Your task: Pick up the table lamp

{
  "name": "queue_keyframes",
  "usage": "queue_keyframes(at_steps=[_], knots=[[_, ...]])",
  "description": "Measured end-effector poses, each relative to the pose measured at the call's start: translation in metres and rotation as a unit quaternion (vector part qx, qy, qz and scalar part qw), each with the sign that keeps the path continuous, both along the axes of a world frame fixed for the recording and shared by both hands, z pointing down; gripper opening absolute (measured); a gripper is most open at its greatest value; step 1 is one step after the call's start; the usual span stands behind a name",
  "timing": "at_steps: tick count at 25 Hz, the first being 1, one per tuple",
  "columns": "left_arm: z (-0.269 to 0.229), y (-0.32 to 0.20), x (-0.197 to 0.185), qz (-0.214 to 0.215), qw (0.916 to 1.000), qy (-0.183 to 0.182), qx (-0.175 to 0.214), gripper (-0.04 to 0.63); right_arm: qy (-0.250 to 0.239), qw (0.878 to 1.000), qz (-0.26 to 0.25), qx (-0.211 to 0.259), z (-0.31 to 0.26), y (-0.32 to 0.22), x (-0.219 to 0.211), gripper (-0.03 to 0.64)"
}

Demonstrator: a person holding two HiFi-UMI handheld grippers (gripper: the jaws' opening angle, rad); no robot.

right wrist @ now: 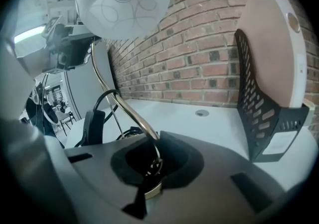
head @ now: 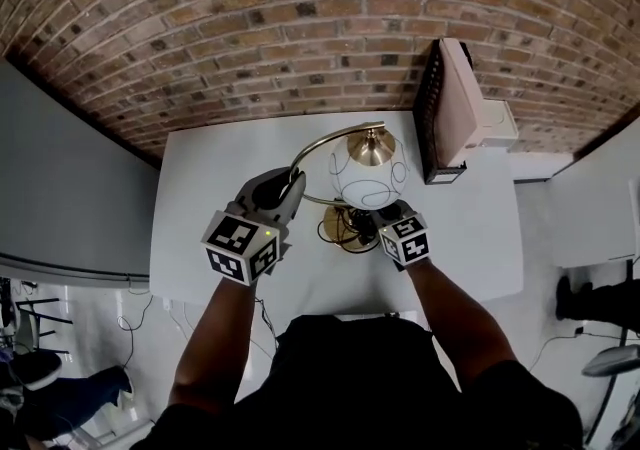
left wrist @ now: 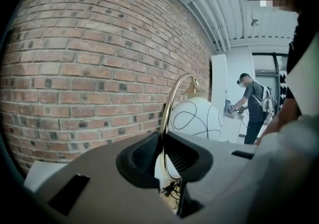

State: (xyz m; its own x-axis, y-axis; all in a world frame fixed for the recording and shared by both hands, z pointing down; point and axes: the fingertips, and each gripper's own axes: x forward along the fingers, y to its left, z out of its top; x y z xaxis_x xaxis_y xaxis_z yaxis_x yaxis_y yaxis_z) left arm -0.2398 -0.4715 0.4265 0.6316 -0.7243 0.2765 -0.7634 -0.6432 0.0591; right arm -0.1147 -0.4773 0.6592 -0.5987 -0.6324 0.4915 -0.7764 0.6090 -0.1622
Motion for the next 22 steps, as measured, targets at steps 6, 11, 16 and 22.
queue_keyframes(at_steps=[6, 11, 16, 22], knots=[[-0.055, 0.009, 0.008, 0.037, 0.9988, 0.010, 0.033, 0.043, 0.003, 1.000, -0.001, 0.022, -0.057, 0.012, 0.006, 0.017], [-0.102, 0.020, 0.005, 0.046, 0.9970, 0.040, 0.047, 0.043, 0.002, 0.999, -0.009, 0.050, -0.112, 0.030, 0.012, 0.017], [-0.127, 0.033, 0.002, 0.071, 0.9950, 0.053, 0.047, 0.041, 0.001, 0.997, -0.020, 0.070, -0.144, 0.054, 0.013, 0.011], [-0.132, 0.043, 0.002, 0.081, 0.9941, 0.054, 0.048, 0.041, -0.005, 0.997, -0.024, 0.076, -0.152, 0.072, 0.011, 0.006]])
